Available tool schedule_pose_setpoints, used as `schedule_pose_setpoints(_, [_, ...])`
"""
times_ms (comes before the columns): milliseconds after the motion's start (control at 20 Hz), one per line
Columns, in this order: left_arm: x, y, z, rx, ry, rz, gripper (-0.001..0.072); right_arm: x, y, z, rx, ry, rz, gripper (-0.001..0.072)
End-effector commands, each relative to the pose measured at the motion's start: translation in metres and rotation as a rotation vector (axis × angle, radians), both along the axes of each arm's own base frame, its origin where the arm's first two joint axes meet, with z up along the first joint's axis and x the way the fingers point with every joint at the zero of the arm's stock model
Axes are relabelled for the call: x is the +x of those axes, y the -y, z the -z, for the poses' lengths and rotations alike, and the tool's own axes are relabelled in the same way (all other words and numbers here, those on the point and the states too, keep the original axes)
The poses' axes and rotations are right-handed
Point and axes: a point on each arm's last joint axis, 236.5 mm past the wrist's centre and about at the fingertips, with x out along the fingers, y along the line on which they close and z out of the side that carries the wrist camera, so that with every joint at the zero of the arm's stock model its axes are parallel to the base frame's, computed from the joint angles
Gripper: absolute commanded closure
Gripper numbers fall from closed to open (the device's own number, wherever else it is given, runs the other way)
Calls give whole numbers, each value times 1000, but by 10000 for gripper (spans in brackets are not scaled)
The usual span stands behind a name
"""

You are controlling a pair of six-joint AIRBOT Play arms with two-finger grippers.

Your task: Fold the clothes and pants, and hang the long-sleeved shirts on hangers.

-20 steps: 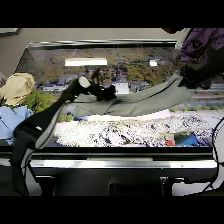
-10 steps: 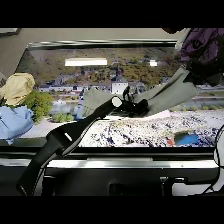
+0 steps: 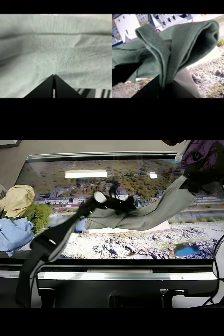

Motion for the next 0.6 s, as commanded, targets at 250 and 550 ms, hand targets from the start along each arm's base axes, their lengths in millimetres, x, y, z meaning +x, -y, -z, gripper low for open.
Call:
schedule_pose_setpoints(250, [43, -326, -113, 487, 136, -214, 692, 22, -172, 1, 113, 76, -88, 678])
schedule_pose_setpoints(550, [32, -433, -145, 524, 119, -365, 691, 28, -289, 57, 194, 35, -133, 678])
